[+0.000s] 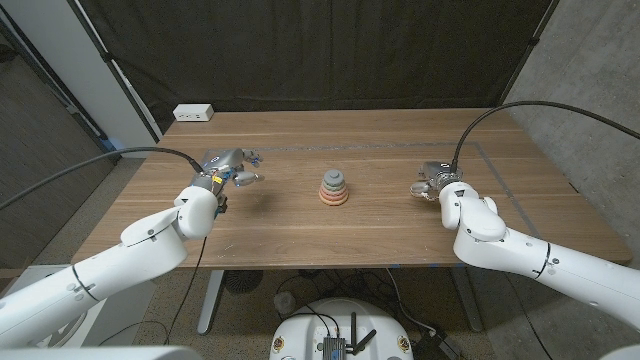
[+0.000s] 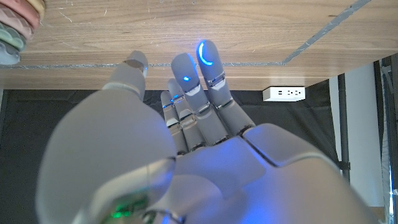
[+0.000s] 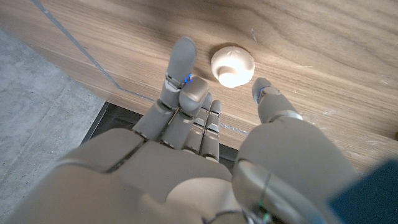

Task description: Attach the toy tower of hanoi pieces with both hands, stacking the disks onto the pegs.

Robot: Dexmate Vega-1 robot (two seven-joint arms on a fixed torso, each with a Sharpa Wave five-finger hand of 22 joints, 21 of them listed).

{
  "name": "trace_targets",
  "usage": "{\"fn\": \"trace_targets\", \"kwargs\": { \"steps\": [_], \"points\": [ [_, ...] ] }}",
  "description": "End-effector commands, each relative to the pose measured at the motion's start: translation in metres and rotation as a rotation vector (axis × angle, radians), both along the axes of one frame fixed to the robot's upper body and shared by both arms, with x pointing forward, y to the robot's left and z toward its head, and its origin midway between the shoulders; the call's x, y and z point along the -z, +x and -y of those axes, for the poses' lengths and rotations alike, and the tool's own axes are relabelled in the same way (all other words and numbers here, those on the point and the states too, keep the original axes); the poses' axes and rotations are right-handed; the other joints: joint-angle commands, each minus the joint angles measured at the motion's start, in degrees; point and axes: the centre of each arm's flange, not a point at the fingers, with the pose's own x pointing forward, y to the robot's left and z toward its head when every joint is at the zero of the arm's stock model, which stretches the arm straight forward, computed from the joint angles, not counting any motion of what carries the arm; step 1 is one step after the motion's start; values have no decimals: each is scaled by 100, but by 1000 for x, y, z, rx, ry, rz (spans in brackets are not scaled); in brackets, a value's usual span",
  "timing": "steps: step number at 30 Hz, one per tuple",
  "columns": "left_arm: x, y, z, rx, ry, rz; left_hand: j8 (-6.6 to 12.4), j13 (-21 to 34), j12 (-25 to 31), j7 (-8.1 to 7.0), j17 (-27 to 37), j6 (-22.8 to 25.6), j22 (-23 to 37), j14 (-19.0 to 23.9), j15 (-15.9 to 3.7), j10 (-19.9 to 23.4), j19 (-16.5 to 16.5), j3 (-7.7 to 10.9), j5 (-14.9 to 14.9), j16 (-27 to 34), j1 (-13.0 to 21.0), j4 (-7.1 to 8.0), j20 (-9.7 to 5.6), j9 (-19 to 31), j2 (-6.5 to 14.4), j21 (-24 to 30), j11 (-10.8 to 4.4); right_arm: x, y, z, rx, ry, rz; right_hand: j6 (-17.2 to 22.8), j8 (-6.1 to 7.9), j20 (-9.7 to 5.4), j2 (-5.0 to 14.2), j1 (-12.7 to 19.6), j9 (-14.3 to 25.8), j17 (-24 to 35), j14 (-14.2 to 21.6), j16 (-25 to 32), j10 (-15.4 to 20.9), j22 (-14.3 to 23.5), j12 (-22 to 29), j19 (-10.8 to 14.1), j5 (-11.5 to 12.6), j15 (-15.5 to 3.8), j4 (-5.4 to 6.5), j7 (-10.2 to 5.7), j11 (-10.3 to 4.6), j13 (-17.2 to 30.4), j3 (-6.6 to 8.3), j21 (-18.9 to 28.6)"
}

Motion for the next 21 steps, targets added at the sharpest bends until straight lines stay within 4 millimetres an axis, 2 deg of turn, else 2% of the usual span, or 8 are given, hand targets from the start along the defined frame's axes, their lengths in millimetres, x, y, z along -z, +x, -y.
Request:
{"fn": "trace_targets", "kwargs": {
  "steps": [1,21],
  "points": [
    [1,0,1,11,-9,-2,-17,14,-16,12,21,62,8,-27,-280,53,13,40,28,26,-13,11,-697,12,47,-13,-17,7,5,2,17,-3,-16,52,40,-323,15,-24,11,-7,-33,-39,29,16,26,16,0,-236,-3,-5,-38,8,-22,-26],
    [-1,-2,-1,5,-22,13,-35,22,-21,11,43,100,28,-22,-280,106,19,92,46,40,-38,6,-695,16,76,-25,-17,13,9,0,41,-31,-31,37,17,-325,55,32,-21,-8,-50,-60,66,19,42,14,2,-237,-32,-36,-59,-24,17,-39]
  ]
}}
